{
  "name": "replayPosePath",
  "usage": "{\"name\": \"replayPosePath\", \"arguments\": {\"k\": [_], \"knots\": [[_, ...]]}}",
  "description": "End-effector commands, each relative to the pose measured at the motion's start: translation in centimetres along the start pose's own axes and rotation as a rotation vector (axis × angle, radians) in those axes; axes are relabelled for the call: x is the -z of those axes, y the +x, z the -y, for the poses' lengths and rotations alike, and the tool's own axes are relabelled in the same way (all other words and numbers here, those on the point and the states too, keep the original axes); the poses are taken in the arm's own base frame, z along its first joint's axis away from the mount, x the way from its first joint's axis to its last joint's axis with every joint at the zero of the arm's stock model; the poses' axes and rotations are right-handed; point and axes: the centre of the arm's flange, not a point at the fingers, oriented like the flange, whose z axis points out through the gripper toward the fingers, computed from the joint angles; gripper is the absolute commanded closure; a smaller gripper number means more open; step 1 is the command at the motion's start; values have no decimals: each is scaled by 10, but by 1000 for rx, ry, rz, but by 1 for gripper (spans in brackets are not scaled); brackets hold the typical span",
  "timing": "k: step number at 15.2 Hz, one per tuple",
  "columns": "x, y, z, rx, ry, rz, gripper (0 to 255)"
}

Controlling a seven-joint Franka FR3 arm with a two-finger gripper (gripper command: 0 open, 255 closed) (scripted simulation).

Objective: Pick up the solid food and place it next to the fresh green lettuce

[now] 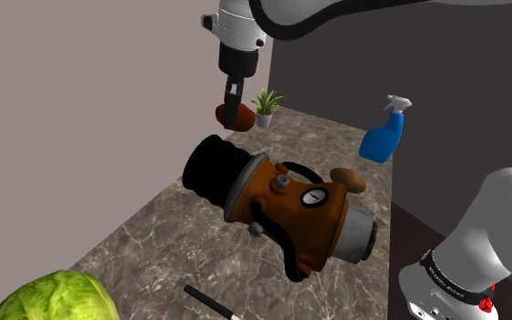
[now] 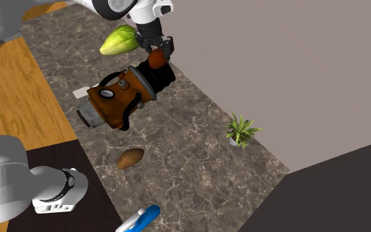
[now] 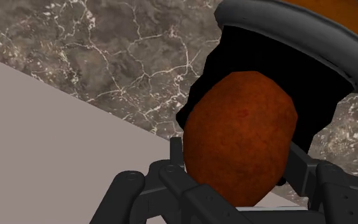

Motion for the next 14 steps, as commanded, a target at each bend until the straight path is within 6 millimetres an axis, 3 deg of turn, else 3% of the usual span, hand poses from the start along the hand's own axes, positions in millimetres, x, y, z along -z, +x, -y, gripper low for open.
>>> {"name": "replayPosePath", "arguments": {"k": [1, 14], "knots": [[2, -2, 26, -2, 0, 0, 255], [17, -13, 196, -2, 0, 0, 255]]}}
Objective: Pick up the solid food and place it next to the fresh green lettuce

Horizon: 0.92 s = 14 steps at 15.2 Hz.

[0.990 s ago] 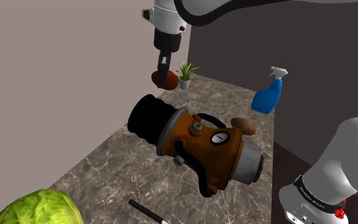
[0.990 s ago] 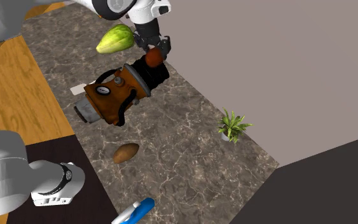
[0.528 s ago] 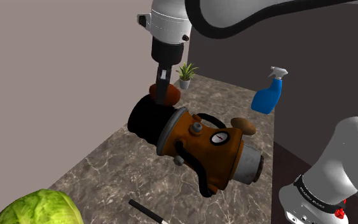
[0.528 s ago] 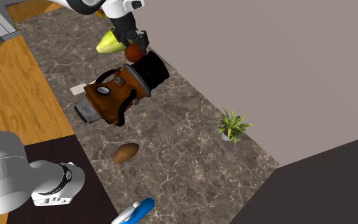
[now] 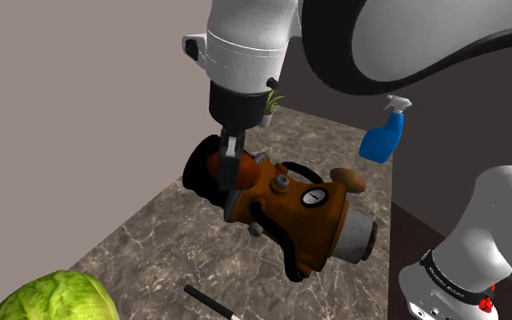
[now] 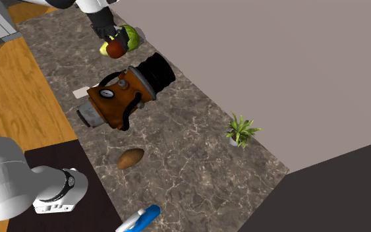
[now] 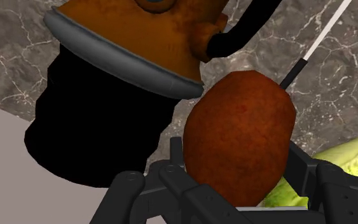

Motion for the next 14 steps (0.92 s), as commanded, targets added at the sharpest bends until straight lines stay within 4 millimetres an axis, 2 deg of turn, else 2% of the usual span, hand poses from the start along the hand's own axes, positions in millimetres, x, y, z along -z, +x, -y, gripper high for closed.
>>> {"name": "replayPosePath", "arguments": {"k": [1, 14], "knots": [[4, -3, 26, -1, 0, 0, 255], [19, -13, 196, -1, 0, 0, 255]]}}
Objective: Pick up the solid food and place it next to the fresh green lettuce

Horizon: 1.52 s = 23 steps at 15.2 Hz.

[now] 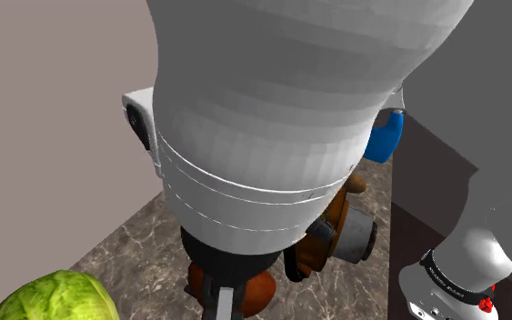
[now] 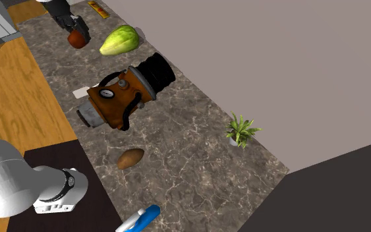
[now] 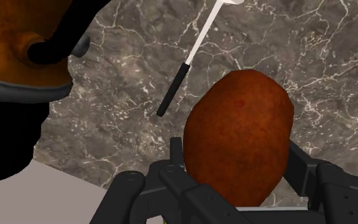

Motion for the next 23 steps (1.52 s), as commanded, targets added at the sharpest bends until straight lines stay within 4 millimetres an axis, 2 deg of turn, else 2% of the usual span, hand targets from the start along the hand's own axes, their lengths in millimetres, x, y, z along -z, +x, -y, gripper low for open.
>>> {"name": "replayPosePath", "arguments": {"k": [1, 9, 10, 23], "knots": [[2, -4, 26, -2, 0, 0, 255], [11, -10, 131, -2, 0, 0, 255], [13, -11, 149, -2, 0, 0, 255], [-55, -19, 155, -2, 0, 0, 255]]}}
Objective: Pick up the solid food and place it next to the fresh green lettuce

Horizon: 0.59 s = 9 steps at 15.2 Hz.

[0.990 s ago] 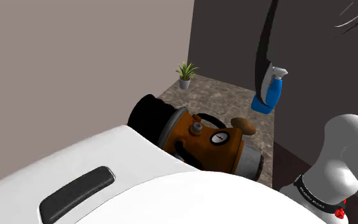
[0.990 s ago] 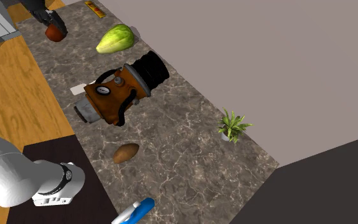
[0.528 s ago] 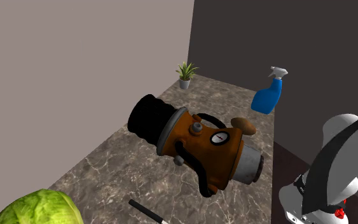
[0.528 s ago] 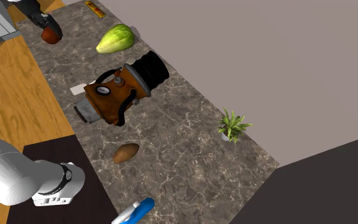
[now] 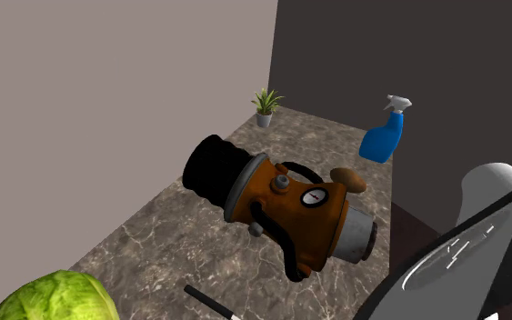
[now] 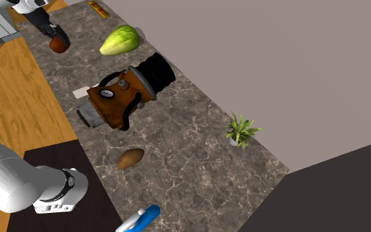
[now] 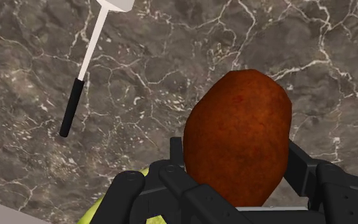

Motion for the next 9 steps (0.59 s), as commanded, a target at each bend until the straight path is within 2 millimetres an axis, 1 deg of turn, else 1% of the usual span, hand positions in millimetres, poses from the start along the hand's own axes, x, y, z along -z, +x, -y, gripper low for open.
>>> {"name": "replayPosePath", "arguments": {"k": [1, 9], "knots": [[-11, -2, 0, 0, 0, 0, 255], [-53, -6, 4, 0, 0, 0, 255]]}}
